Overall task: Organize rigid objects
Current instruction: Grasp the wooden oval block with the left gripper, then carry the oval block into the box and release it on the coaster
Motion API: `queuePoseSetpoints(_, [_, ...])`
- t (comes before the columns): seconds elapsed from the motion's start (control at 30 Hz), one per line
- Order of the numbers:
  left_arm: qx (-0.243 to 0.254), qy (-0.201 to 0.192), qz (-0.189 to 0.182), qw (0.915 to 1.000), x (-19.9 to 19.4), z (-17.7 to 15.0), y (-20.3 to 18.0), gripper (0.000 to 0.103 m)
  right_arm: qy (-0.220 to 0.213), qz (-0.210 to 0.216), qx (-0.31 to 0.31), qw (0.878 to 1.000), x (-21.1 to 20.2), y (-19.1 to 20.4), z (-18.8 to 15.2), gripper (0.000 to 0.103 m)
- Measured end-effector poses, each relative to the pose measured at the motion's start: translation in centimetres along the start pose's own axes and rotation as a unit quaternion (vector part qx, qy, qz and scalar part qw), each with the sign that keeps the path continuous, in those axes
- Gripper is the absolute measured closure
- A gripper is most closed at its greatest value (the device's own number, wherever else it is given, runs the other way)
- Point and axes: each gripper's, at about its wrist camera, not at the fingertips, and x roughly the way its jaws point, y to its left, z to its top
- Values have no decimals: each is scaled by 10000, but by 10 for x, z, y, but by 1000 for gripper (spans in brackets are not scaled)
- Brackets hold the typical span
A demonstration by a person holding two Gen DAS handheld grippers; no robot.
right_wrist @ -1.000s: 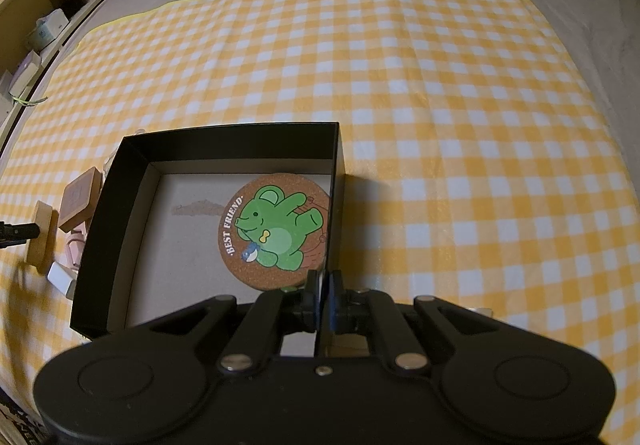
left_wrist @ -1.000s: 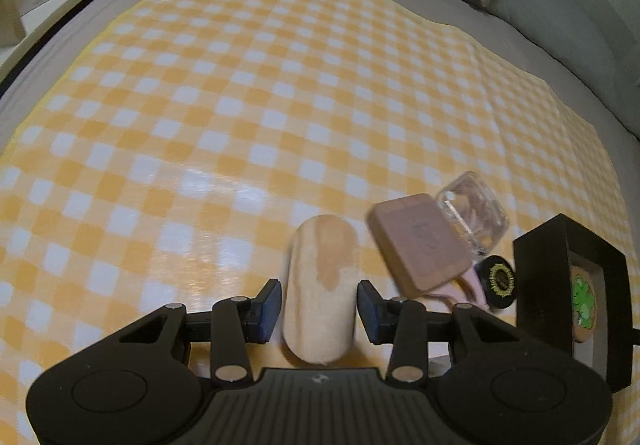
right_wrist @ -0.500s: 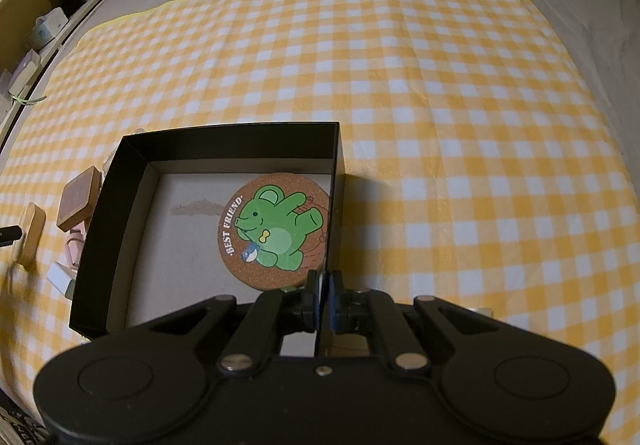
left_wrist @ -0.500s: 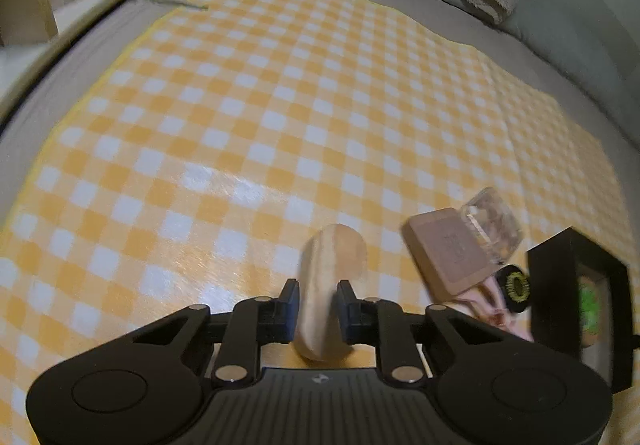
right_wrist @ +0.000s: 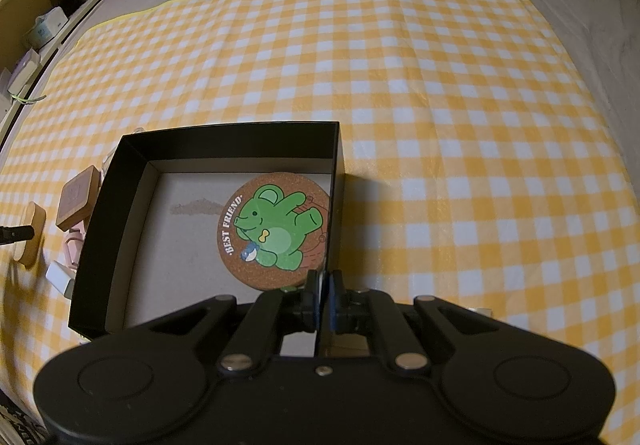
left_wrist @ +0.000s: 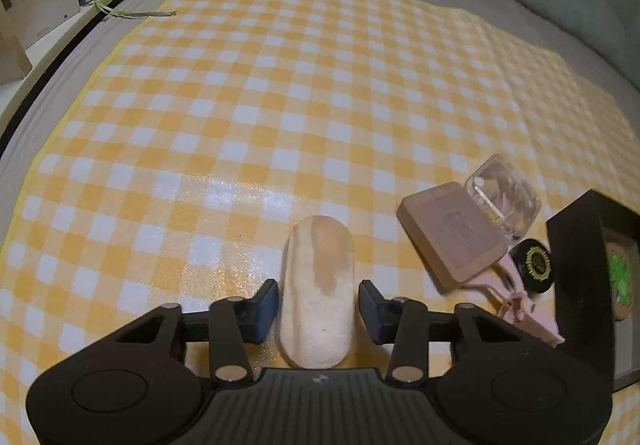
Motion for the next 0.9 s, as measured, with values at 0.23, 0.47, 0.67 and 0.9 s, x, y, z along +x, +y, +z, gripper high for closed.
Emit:
queuePoseSetpoints(0.23, [-458,68,-379,9982,-3,4,5,61,9,-3,-1,10000,1,2,-1,98])
queuePoseSetpoints(0.47, [-594,-372,-1079,9917,-33,16,-32,61,14,0,-2,10000,1,2,-2,98])
queuePoseSetpoints(0.67, [-387,-524,-1812,9813,-50,20,-90,61,67,73,2,10000,-1,1,-5,97])
queuePoseSetpoints(0.9, [85,-339,-2276,9731,-44,16,-167,62,208,188,-31,9996,-8,-2,-24,89])
